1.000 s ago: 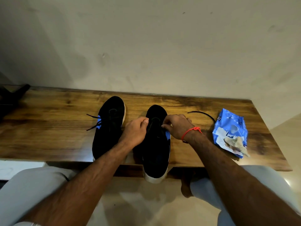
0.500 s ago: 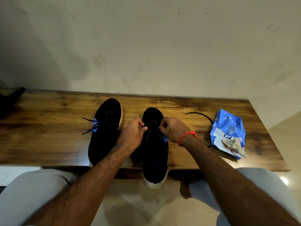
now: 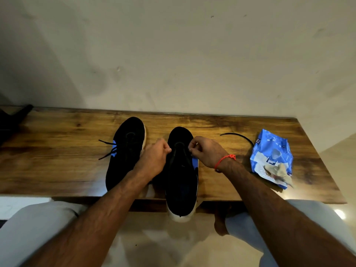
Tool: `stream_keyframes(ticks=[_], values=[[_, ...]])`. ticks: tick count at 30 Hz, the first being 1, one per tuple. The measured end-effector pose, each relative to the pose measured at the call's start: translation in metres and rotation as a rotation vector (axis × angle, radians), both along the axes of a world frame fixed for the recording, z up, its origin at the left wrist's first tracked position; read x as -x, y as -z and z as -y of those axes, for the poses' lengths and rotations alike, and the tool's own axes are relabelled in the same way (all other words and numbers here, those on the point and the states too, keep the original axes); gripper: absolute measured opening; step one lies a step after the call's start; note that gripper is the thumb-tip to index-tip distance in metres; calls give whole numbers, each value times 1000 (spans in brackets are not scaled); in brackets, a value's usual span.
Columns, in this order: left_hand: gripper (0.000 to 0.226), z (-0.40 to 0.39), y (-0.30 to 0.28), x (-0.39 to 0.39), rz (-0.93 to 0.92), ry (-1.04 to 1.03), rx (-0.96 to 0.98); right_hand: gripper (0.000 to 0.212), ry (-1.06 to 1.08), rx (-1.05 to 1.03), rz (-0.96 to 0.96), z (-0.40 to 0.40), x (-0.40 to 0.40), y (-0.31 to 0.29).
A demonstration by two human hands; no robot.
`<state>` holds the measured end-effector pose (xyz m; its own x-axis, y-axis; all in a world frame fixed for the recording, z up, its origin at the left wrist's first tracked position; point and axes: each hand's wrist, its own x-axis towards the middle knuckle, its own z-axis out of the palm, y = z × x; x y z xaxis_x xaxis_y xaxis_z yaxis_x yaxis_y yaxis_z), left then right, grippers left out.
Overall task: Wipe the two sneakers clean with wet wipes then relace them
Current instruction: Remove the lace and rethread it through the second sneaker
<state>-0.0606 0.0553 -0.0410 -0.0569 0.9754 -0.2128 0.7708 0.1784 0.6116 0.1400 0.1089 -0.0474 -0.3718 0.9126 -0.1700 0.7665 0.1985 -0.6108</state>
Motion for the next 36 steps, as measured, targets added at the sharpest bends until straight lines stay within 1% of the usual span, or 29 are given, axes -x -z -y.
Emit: stream_keyframes(ticks=[1, 2, 4, 6, 8, 10, 12, 15, 18, 22, 25, 29, 31, 33, 34, 36], values=[[13, 0, -1, -2, 97, -49, 18, 5, 7, 33, -55, 0, 4, -3], [14, -2, -3, -4, 144, -78, 31, 6, 17, 75, -97, 1, 9, -8], [17, -8, -10, -8, 217, -117, 62, 5, 72, 223, -206, 1, 16, -19], [20, -15, -22, -11, 351, -148, 100, 6, 185, 391, -358, 0, 17, -31], [25, -19, -44, -13, 472, -165, 155, 7, 283, 509, -531, -1, 16, -52], [25, -22, -68, -14, 565, -196, 200, 10, 326, 582, -688, -4, 17, -75], [25, -26, -94, -15, 604, -228, 205, 11, 326, 611, -759, -8, 21, -102], [24, -29, -140, -15, 680, -261, 219, 6, 353, 584, -802, -13, 26, -145], [24, -27, -186, -15, 788, -271, 231, 5, 397, 539, -871, -19, 28, -181], [23, -27, -240, -14, 941, -295, 168, 6, 406, 537, -1005, -16, 28, -230], [23, -26, -277, -15, 1029, -305, 79, 17, 435, 523, -1143, -9, 27, -263], [18, -21, -319, -16, 1137, -277, -10, 31, 431, 465, -1240, 1, 22, -302], [24, -19, -335, -15, 1165, -281, -59, 39, 417, 418, -1256, 5, 22, -318], [32, -16, -348, -17, 1169, -264, -110, 42, 385, 350, -1230, 9, 24, -331], [35, -14, -354, -18, 1166, -254, -138, 40, 376, 311, -1214, 10, 24, -337], [33, -12, -363, -20, 1148, -251, -199, 26, 378, 220, -1159, 13, 26, -346]])
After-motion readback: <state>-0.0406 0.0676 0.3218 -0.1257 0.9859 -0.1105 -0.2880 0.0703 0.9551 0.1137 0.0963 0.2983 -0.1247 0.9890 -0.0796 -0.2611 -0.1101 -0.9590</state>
